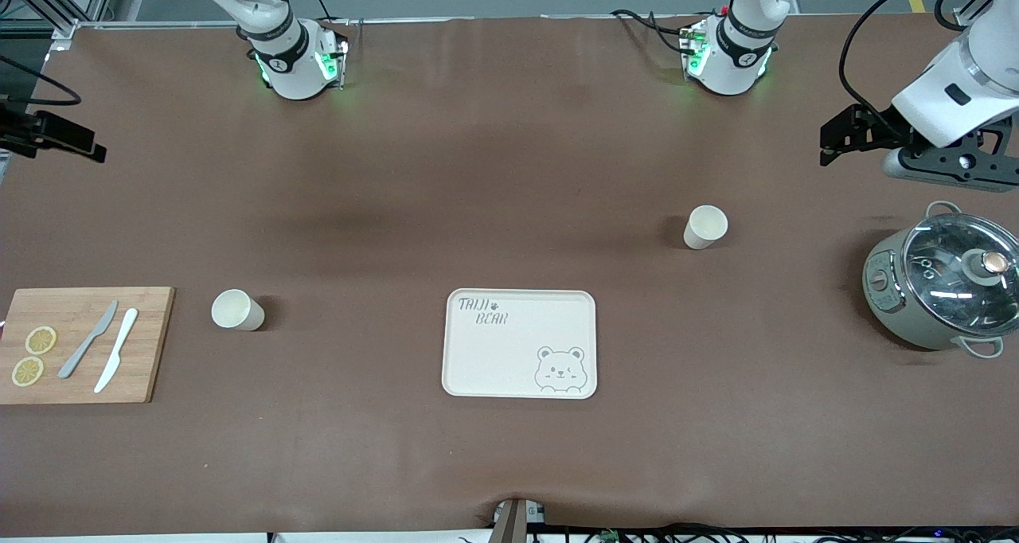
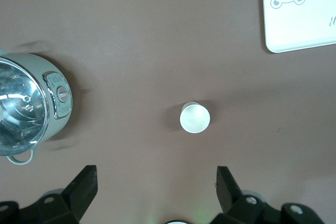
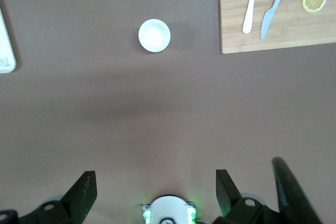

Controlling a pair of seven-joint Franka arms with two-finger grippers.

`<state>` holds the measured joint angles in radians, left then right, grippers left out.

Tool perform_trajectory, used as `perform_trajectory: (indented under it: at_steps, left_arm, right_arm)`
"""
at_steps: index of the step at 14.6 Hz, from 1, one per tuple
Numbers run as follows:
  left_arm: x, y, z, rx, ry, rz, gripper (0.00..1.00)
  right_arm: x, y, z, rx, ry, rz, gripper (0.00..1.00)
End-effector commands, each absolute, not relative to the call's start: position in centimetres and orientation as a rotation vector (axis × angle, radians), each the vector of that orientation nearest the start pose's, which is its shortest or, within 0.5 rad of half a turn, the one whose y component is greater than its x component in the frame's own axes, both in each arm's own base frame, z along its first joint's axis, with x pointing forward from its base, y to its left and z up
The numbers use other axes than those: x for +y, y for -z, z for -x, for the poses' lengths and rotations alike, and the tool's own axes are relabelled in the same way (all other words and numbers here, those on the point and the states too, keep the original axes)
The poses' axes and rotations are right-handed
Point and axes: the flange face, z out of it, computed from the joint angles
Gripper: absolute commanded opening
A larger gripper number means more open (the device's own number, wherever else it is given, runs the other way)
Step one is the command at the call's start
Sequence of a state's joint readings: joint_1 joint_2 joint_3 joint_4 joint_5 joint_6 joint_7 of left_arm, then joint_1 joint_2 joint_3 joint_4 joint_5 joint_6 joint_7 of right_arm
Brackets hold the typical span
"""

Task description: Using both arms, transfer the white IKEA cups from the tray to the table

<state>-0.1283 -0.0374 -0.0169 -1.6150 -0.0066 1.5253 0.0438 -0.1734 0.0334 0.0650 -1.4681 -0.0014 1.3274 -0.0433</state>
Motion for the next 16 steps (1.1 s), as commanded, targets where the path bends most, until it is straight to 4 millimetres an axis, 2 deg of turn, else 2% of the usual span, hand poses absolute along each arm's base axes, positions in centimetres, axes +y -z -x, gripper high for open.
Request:
perform_trajectory:
  at_steps: [1,3,4,6,11,16]
  left_arm:
    - [-8.0,-62.6,-53.0,0.289,-0.08,3.149,1.0]
    - [-8.1,-62.6,-53.0,0.292,-0.077,3.149,1.0]
    - [-8.1,-62.8,-53.0,0.29,-0.073,3.152,1.0]
    - [-8.2,-62.8,-53.0,0.291,-0.073,3.158,1.0]
    - [-8.0,-62.9,-53.0,0.297,-0.07,3.147,1.0]
    - [-7.6,-62.6,-53.1,0.301,-0.07,3.08,1.0]
  right_arm:
    - [-6.7,-63.4,-52.8,0.05,-0.25,3.132,1.0]
    - [-6.4,-63.3,-52.7,0.102,-0.257,3.132,1.0]
    - [-5.6,-63.3,-52.8,0.176,-0.261,3.133,1.0]
    - [-4.0,-63.3,-52.9,0.173,-0.266,3.139,1.0]
    - [-4.0,-62.4,-52.9,0.165,-0.295,3.136,1.0]
    - [-4.2,-63.0,-53.2,0.175,-0.258,3.133,1.0]
